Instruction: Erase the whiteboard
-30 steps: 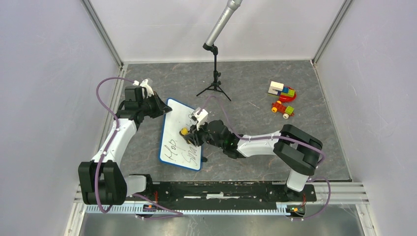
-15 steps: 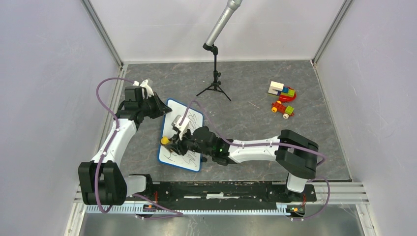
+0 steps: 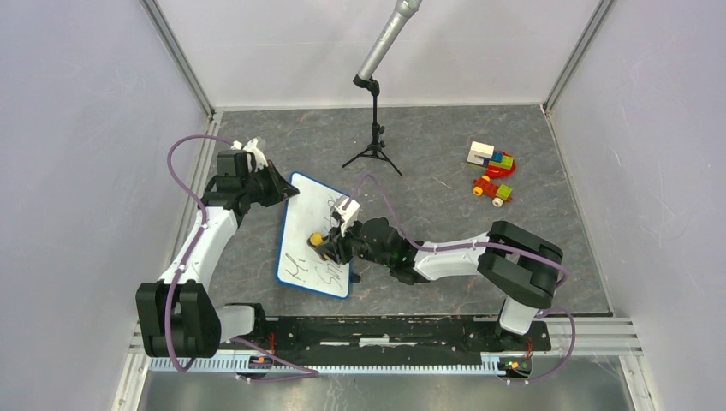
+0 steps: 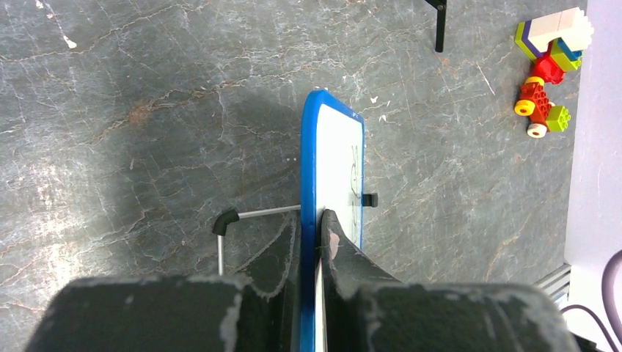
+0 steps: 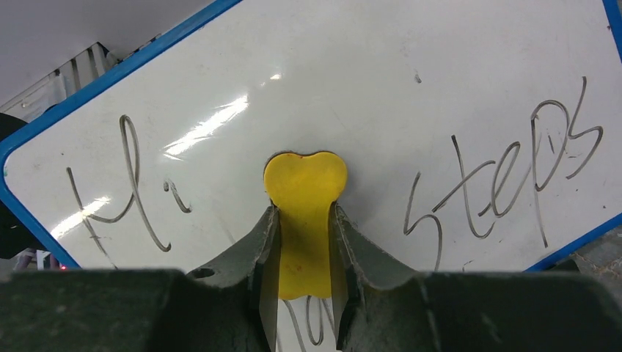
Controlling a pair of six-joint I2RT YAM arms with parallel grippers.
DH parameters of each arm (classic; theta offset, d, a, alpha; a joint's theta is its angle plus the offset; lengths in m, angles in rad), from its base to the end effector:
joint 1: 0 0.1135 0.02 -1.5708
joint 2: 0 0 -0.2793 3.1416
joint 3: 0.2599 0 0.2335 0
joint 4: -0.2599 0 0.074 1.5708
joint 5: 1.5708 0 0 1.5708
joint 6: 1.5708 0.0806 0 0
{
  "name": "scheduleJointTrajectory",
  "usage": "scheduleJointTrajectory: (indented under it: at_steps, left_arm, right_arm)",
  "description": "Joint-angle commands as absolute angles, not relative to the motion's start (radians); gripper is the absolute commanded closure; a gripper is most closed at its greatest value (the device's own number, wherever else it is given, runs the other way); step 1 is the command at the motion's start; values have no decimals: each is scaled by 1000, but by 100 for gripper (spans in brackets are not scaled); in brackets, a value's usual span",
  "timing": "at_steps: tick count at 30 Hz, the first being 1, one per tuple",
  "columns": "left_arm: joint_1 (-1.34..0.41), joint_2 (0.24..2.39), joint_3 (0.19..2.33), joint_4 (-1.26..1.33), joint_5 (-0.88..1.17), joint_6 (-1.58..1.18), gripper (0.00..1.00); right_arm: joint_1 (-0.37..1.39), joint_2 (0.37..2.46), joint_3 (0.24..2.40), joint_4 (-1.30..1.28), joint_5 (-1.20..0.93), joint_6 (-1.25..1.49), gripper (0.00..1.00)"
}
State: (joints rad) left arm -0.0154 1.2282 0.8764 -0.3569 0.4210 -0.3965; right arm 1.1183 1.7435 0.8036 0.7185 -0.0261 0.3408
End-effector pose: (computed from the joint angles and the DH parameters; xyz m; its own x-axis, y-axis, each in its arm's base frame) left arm 0.2702 -0.0371 0.2591 -0.7255 -0.3413 -0.5976 0.0478 0.8412 -0.5385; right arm 0.1732 0.3610 0.2079 -0.3947 -0.0477 -0.9176 -0.8257 0.4564 0.3315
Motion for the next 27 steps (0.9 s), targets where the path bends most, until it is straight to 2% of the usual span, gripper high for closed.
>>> scheduleJointTrajectory:
  at_steps: [1, 8, 13, 20, 27]
  left_arm:
    - [-32, 1221, 866, -365, 400, -342, 98]
    - [-32, 1214, 864, -365, 392, -340, 98]
    - [-32, 1222, 866, -365, 393, -345, 98]
    - [-32, 1228, 870, -367, 393, -347, 98]
    - [-32, 1227, 869, -369, 390, -347, 98]
  right_arm:
    - [1188, 1755, 861, 571, -30, 287, 85]
    - [1298, 1779, 996, 504, -34, 194, 85]
    - [1259, 1789, 954, 525, -10, 220, 85]
    - [1151, 1730, 773, 568, -6, 277, 85]
    - [1200, 1727, 830, 525, 21, 240, 85]
